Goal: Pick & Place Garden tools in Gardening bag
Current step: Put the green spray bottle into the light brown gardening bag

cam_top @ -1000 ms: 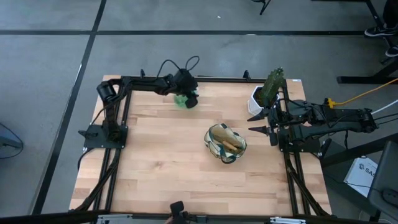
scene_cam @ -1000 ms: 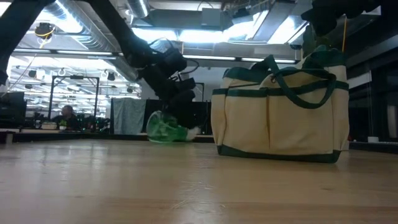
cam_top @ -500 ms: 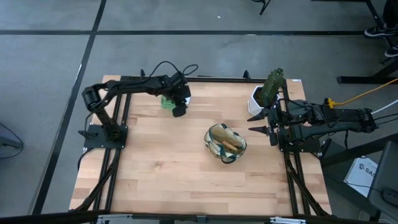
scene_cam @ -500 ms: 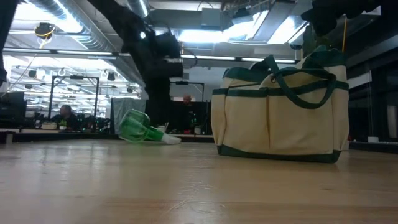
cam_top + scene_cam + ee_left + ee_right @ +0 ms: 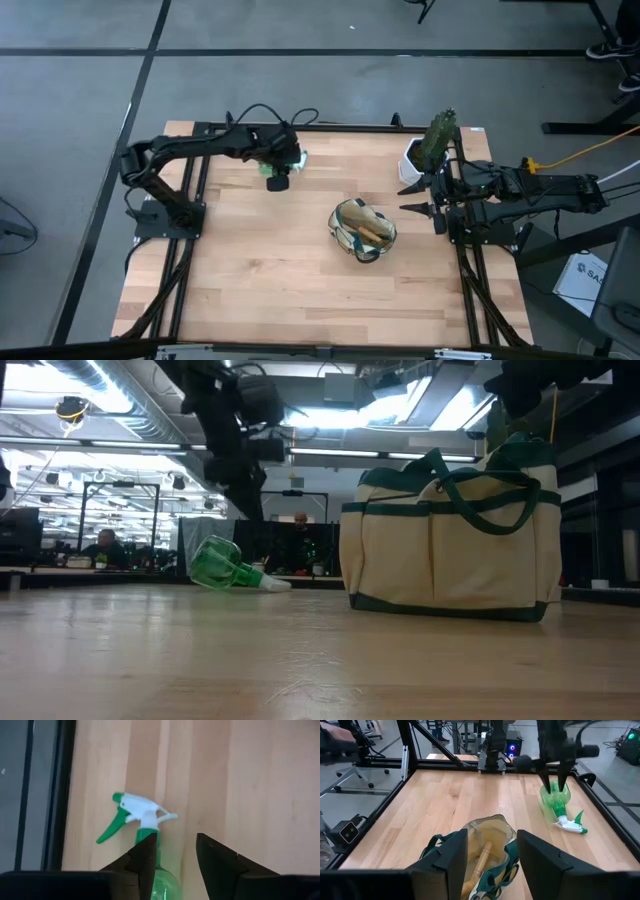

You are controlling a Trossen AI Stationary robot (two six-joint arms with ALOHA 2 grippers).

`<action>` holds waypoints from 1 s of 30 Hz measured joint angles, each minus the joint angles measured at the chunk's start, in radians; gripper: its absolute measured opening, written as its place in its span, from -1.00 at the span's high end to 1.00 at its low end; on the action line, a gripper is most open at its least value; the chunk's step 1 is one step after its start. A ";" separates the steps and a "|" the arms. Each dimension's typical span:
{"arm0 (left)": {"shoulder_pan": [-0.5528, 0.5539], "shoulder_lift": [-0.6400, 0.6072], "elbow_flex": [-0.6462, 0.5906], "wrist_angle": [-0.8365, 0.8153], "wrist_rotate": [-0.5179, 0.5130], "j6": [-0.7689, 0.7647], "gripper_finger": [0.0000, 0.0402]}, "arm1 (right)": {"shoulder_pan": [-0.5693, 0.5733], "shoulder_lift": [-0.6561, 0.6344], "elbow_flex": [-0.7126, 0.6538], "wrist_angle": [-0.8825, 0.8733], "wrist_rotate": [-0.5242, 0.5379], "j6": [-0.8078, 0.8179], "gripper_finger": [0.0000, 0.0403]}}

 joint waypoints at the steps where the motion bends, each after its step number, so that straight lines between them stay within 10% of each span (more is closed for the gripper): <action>1: 0.000 0.014 0.000 0.000 -0.014 -0.003 0.33 | 0.000 0.000 0.000 0.000 0.000 0.000 0.15; 18: 0.048 0.199 0.000 0.030 -0.138 0.005 -0.18 | 0.000 0.000 0.000 0.000 0.000 0.000 0.15; 30: 0.053 0.341 0.005 0.026 -0.147 0.026 -0.16 | 0.000 0.000 0.000 0.000 0.000 0.000 0.15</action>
